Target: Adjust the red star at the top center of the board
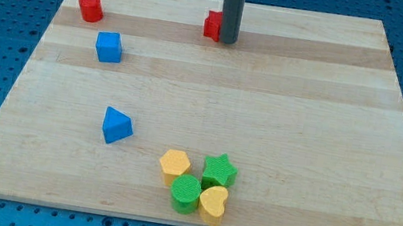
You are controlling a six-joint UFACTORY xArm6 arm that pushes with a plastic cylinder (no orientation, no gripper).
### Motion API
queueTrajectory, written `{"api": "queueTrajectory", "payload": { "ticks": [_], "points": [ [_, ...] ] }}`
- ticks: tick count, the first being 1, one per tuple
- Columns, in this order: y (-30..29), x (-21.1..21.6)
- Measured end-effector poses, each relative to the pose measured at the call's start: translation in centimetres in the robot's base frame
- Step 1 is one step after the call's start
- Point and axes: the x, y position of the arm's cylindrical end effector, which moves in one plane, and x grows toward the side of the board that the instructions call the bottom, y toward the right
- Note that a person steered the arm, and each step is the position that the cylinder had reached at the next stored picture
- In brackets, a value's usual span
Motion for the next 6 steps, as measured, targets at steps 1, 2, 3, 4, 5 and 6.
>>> {"api": "queueTrajectory", "payload": {
  "ticks": [1,2,3,4,5,6],
  "points": [
    [0.2,0.1],
    [-1.3,3.8],
    [-4.5,4.8],
    [-5.4,-0.1],
    [-4.5,-0.6],
    [-3.1,-1.2]
  ]
}}
